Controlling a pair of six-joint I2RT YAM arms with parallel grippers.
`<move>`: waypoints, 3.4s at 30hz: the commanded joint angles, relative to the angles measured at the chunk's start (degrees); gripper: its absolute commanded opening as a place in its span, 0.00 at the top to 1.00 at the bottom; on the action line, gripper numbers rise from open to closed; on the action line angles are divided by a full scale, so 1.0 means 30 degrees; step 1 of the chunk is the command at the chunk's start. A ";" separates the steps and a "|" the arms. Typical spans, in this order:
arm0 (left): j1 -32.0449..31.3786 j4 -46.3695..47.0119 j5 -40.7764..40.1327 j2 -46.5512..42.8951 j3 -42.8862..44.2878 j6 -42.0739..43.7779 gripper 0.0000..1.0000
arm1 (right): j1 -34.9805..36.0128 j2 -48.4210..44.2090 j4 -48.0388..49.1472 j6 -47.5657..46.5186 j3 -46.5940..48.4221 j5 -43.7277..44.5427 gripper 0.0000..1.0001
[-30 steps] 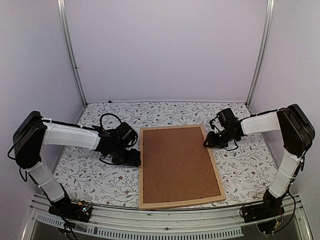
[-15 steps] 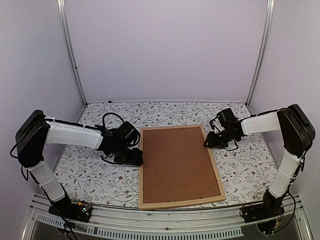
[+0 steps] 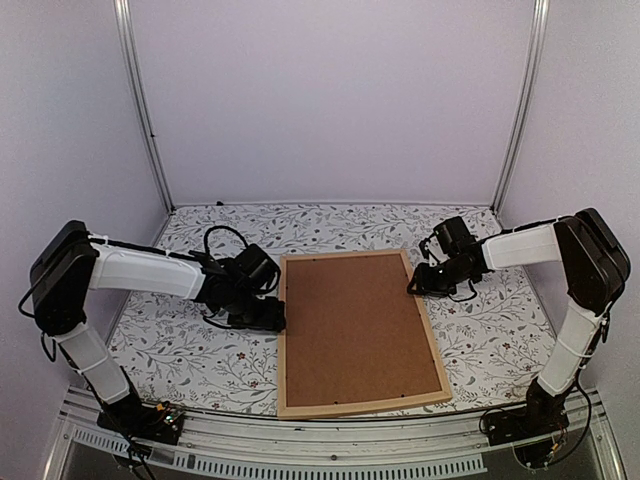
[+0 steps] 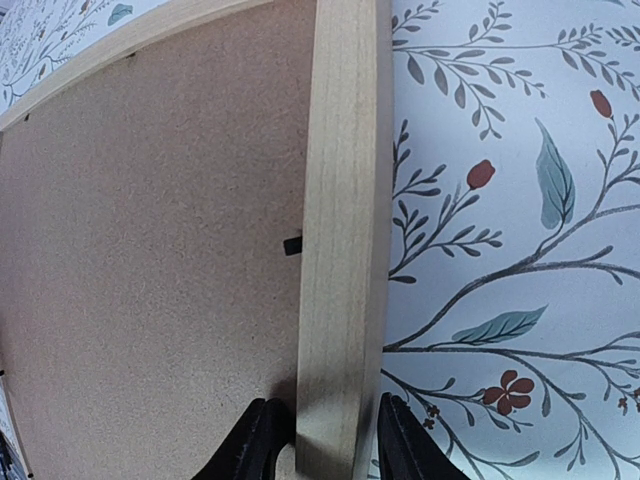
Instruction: Put the photo into the frame
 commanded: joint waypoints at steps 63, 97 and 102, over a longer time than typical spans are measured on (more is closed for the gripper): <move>-0.0571 0.1559 -0.0331 -0.0807 0.0568 0.1057 0.14 | 0.0157 -0.2888 -0.3945 -0.0130 0.0123 0.1474 0.34; 0.1510 0.2601 0.1023 0.1098 0.1316 0.2611 0.01 | 0.1552 -0.3560 -0.6504 0.0047 -0.1428 0.4238 0.48; 0.1511 0.2849 0.1644 0.1172 0.1086 0.2542 0.00 | 0.1915 -0.3220 -0.6525 0.0191 -0.1320 0.4438 0.48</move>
